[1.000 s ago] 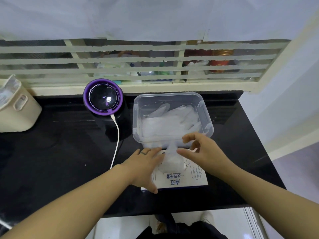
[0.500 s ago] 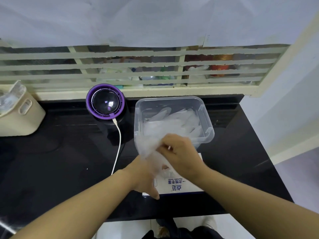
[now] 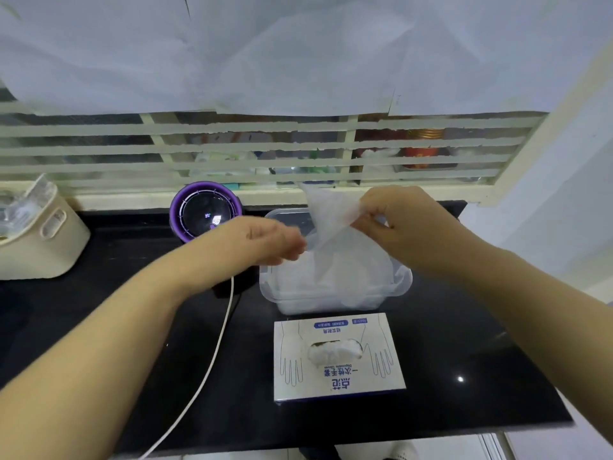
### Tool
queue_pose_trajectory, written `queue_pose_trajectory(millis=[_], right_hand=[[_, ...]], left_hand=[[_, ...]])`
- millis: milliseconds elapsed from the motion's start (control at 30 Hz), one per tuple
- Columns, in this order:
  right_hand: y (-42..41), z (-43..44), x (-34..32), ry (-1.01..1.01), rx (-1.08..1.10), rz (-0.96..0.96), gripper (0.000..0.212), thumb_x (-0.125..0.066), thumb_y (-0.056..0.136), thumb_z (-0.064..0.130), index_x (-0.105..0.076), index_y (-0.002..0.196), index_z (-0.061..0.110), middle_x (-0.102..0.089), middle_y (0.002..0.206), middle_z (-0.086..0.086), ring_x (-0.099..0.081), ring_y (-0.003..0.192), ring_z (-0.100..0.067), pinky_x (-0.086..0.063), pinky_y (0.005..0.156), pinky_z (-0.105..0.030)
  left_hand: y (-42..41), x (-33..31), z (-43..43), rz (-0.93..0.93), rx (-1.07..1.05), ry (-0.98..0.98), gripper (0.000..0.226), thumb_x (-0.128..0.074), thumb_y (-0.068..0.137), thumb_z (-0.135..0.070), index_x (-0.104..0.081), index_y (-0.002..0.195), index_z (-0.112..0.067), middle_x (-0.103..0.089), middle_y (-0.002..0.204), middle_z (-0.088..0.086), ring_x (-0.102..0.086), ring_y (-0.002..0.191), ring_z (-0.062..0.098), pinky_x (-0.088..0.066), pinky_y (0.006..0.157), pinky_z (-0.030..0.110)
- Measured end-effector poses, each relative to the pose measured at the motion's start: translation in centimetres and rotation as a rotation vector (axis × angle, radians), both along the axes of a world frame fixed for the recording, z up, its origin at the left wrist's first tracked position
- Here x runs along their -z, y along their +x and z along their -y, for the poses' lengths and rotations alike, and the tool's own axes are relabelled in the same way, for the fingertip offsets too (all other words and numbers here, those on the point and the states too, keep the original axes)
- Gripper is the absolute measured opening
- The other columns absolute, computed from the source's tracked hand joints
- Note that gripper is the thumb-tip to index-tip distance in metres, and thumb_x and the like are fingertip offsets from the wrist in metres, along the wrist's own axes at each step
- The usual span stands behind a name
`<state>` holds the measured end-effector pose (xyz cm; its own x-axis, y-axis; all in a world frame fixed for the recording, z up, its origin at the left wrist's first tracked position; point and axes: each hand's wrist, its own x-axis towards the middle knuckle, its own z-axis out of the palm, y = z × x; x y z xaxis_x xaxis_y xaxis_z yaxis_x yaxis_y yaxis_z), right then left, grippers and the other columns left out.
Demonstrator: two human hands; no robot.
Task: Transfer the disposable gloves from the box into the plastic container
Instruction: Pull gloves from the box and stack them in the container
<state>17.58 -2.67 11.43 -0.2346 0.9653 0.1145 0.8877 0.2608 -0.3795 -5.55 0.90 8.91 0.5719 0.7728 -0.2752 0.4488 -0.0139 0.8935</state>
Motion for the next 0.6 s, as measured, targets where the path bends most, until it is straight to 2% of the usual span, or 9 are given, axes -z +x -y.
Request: queue_pose_trajectory(millis=[67, 133, 167, 200, 267, 367, 433, 500, 600], right_hand=[[-0.6, -0.1, -0.5, 0.058, -0.051, 0.062, 0.03, -0.047, 0.096, 0.031, -0.07, 0.104, 0.013, -0.063, 0.095, 0.0, -0.055, 0.084, -0.014, -0.049, 0.086, -0.032], [-0.9, -0.4, -1.1, 0.106, -0.075, 0.131, 0.031, -0.044, 0.098, 0.032, -0.069, 0.106, 0.015, -0.063, 0.097, 0.001, -0.054, 0.085, -0.014, -0.048, 0.084, -0.031], [-0.9, -0.6, -1.3, 0.137, -0.079, 0.174, 0.031, -0.043, 0.099, 0.032, -0.069, 0.106, 0.016, -0.063, 0.096, 0.001, -0.054, 0.084, -0.015, -0.049, 0.081, -0.031], [-0.9, -0.9, -1.6, 0.178, -0.089, 0.205, 0.031, -0.043, 0.099, 0.032, -0.069, 0.104, 0.016, -0.063, 0.095, 0.001, -0.054, 0.083, -0.016, -0.049, 0.078, -0.032], [-0.7, -1.4, -2.0, 0.241, -0.101, 0.237, 0.03, -0.044, 0.099, 0.031, -0.07, 0.1, 0.015, -0.063, 0.091, 0.001, -0.054, 0.08, -0.018, -0.049, 0.073, -0.034], [-0.4, -2.1, -2.1, 0.253, -0.11, 0.268, 0.029, -0.045, 0.099, 0.032, -0.07, 0.101, 0.017, -0.064, 0.093, 0.002, -0.055, 0.081, -0.017, -0.049, 0.074, -0.034], [-0.1, -2.5, -1.8, 0.218, -0.11, 0.27, 0.029, -0.046, 0.097, 0.035, -0.07, 0.105, 0.019, -0.065, 0.099, 0.003, -0.055, 0.085, -0.013, -0.047, 0.078, -0.028], [0.5, -2.6, -1.4, 0.153, -0.127, 0.162, 0.031, -0.053, 0.092, 0.04, -0.066, 0.115, 0.023, -0.064, 0.108, 0.007, -0.05, 0.091, -0.006, -0.041, 0.083, -0.023], [1.9, -3.5, -1.0, -0.096, -0.097, -0.194, 0.063, -0.054, 0.077, 0.062, -0.051, 0.132, 0.032, -0.056, 0.12, 0.017, -0.052, 0.101, 0.001, -0.044, 0.089, -0.022]], left_hand=[[0.5, -1.1, -0.3, 0.226, 0.032, -0.153, 0.088, -0.065, 0.051, -0.085, -0.07, 0.111, -0.021, -0.07, 0.115, 0.004, -0.064, 0.112, 0.018, -0.05, 0.098, 0.03], [1.4, -1.8, -0.4, 0.267, 0.081, -0.179, 0.108, -0.06, 0.05, -0.088, -0.055, 0.13, -0.015, -0.065, 0.125, 0.005, -0.06, 0.118, 0.018, -0.047, 0.1, 0.027], [1.9, -2.1, -0.3, 0.278, 0.079, -0.181, 0.111, -0.06, 0.051, -0.088, -0.051, 0.134, -0.015, -0.064, 0.128, 0.003, -0.059, 0.12, 0.016, -0.046, 0.102, 0.027], [2.4, -2.3, -0.4, 0.296, 0.05, -0.185, 0.106, -0.061, 0.056, -0.085, -0.051, 0.135, -0.015, -0.063, 0.129, 0.001, -0.059, 0.12, 0.016, -0.046, 0.103, 0.029], [3.5, -2.4, -0.7, 0.335, -0.058, -0.162, 0.076, -0.062, 0.071, -0.069, -0.057, 0.127, -0.018, -0.066, 0.124, -0.003, -0.062, 0.114, 0.014, -0.047, 0.103, 0.035], [4.7, -2.5, -1.3, 0.267, -0.154, -0.01, 0.047, -0.06, 0.079, -0.053, -0.067, 0.112, -0.02, -0.072, 0.102, -0.005, -0.068, 0.095, 0.014, -0.05, 0.095, 0.04], [5.1, -2.5, -1.7, 0.217, -0.251, 0.062, 0.042, -0.06, 0.078, -0.049, -0.071, 0.101, -0.016, -0.072, 0.092, 0.006, -0.067, 0.089, 0.03, -0.052, 0.092, 0.049], [5.1, -2.6, -2.1, 0.198, -0.323, 0.113, 0.041, -0.059, 0.075, -0.047, -0.071, 0.092, -0.012, -0.07, 0.094, 0.015, -0.064, 0.089, 0.037, -0.048, 0.095, 0.056], [4.9, -2.7, -3.0, 0.298, -0.374, 0.079, 0.025, -0.062, 0.075, -0.036, -0.067, 0.08, -0.013, -0.069, 0.083, 0.007, -0.064, 0.084, 0.025, -0.051, 0.089, 0.045]])
